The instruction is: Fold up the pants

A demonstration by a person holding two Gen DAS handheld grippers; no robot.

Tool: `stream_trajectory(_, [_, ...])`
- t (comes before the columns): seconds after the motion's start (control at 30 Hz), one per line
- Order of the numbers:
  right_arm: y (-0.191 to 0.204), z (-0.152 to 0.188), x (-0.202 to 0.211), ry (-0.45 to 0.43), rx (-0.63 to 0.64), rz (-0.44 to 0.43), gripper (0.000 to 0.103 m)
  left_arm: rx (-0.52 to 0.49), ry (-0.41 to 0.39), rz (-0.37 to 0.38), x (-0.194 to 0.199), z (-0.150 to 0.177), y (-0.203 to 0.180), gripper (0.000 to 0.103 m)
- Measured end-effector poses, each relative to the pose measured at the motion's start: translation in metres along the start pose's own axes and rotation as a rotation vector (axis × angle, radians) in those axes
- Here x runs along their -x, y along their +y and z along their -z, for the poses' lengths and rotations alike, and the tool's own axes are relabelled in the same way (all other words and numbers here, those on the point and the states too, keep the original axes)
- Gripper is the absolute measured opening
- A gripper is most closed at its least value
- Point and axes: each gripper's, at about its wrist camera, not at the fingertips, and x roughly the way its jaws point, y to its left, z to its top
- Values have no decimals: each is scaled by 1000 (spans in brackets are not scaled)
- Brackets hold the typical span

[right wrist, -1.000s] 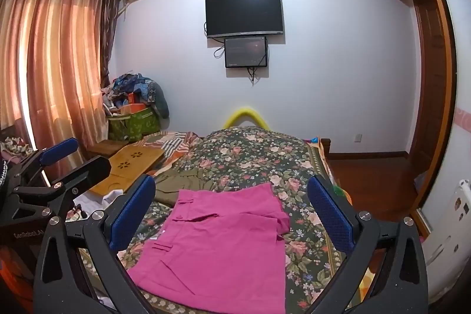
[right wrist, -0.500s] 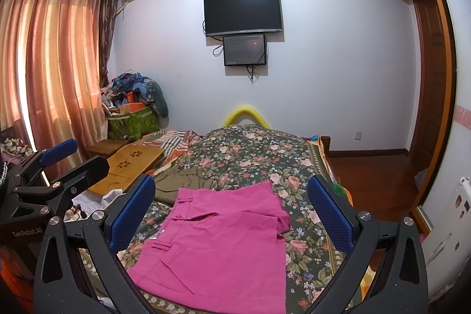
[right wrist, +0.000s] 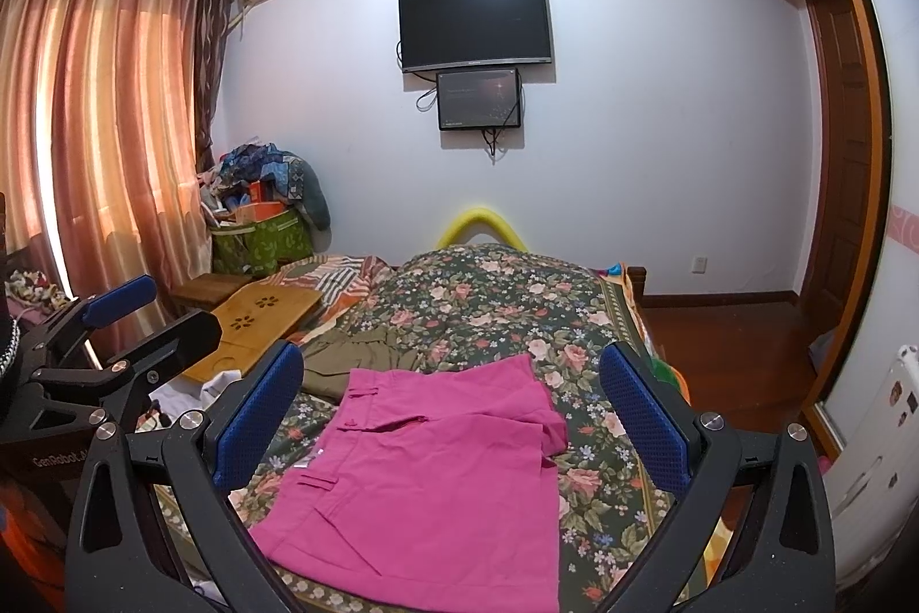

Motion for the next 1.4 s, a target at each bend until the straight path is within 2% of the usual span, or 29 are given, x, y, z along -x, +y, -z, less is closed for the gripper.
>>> stream_trajectory(1.13, [2, 3, -5, 17, 16, 4, 103, 5, 2, -1, -1, 1, -3, 103])
stream_trajectory(1.4, [-3, 5, -15, 32, 13, 17, 103, 10, 21, -8, -15, 4, 2, 103])
